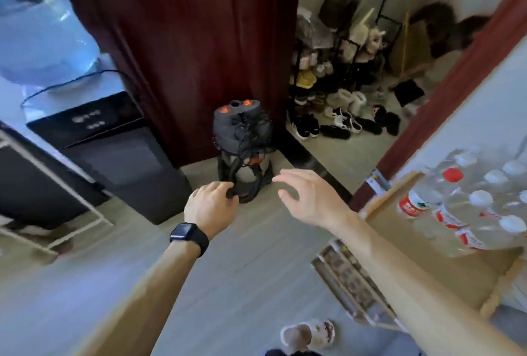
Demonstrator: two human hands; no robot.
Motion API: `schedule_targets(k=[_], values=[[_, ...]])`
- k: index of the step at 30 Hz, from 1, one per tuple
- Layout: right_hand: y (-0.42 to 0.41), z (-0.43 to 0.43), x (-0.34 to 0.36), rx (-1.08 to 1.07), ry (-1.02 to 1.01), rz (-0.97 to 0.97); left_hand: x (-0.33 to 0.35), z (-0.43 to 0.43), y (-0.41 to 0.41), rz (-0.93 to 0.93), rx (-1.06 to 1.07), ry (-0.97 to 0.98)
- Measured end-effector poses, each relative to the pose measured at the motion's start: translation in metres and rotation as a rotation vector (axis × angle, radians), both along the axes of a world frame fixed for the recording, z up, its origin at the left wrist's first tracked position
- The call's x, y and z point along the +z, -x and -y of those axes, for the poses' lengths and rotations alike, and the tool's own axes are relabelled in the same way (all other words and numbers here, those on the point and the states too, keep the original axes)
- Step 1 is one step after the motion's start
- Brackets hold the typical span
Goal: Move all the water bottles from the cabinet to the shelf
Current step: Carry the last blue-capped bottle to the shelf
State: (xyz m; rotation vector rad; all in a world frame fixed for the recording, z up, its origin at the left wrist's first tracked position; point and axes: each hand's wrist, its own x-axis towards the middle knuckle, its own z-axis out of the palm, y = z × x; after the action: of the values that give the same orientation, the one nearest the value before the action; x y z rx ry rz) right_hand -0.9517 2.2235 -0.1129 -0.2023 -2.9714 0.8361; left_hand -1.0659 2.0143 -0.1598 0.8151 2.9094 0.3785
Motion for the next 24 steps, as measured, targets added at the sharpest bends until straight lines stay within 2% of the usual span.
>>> schedule_targets(k=[6,14,18,24], values=[[0.087,0.229,0.030,0.237,-0.002,-0.220,0.046,0.262,0.004,-0.169,0.334,-0.006],[0.132,0.584,0.098,0.820,0.032,-0.321,0.130,0.616,-0.081,-0.354,0.930,0.066],[0.125,0.737,0.119,1.067,0.047,-0.356,0.146,0.730,-0.147,-0.399,1.227,0.061],[0.103,0.938,0.132,1.392,0.062,-0.420,0.160,0.865,-0.224,-0.382,1.517,0.162]])
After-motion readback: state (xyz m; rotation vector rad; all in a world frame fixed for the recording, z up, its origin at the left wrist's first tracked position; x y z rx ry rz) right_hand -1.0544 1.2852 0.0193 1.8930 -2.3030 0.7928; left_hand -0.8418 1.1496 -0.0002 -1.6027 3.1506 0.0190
